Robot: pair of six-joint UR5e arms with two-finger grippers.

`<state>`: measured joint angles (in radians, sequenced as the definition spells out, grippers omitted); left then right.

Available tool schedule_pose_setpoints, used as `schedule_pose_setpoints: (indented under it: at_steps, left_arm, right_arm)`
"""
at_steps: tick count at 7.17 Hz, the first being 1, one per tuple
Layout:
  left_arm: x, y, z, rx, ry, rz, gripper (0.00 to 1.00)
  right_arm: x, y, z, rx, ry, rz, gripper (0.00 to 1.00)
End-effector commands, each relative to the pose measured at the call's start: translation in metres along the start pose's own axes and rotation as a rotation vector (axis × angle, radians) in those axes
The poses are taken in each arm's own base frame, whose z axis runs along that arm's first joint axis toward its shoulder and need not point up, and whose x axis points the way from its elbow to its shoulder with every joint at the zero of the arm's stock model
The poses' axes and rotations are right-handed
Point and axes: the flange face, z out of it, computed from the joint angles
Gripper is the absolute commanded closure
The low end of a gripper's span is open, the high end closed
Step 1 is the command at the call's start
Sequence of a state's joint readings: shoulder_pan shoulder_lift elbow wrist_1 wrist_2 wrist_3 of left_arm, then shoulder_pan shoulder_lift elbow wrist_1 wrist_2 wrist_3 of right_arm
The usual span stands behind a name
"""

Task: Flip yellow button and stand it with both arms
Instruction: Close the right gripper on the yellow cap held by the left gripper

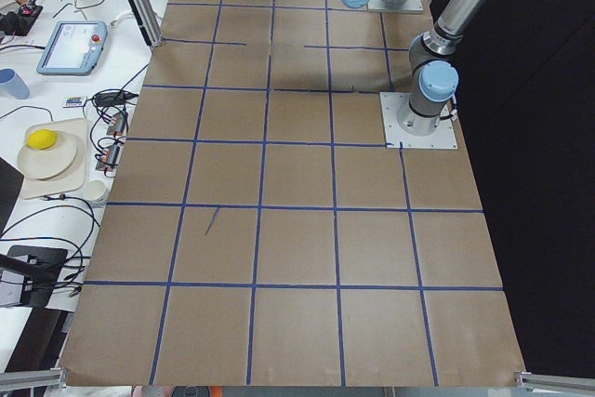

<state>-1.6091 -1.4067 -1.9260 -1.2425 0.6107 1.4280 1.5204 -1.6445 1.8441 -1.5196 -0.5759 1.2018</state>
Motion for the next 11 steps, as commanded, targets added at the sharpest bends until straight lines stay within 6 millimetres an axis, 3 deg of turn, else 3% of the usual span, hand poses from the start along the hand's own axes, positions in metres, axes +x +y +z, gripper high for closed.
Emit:
schedule_pose_setpoints:
  at_steps: [1, 2, 3, 5, 7, 11]
  left_arm:
    - [-0.0001, -0.0004, -0.0002, 0.000, 0.000, 0.001, 0.98]
    - [0.0007, -0.0013, -0.0001, 0.000, 0.000, 0.002, 0.98]
    - [0.0008, -0.0013, -0.0001, 0.000, 0.000, 0.002, 0.98]
    - [0.0001, 0.0002, 0.0002, 0.000, 0.000, -0.002, 0.98]
    - [0.0003, -0.0007, 0.0003, 0.000, 0.001, -0.001, 0.98]
    - [0.0003, -0.0008, 0.0003, 0.000, 0.001, -0.033, 0.94]
  right_arm:
    - [-0.0007, -0.0006, -0.0033, 0.003, -0.006, 0.001, 0.25]
    - [0.0008, 0.0011, -0.0032, 0.004, -0.007, -0.002, 0.33]
    - [0.0008, 0.0005, -0.0034, 0.001, -0.008, 0.000, 0.49]
    - [0.0006, 0.0002, -0.0040, -0.001, -0.010, 0.001, 0.73]
    - [0.0006, 0.0002, -0.0040, -0.001, -0.010, -0.001, 0.89]
    - [0.0002, 0.0009, -0.0044, -0.002, -0.012, -0.001, 0.89]
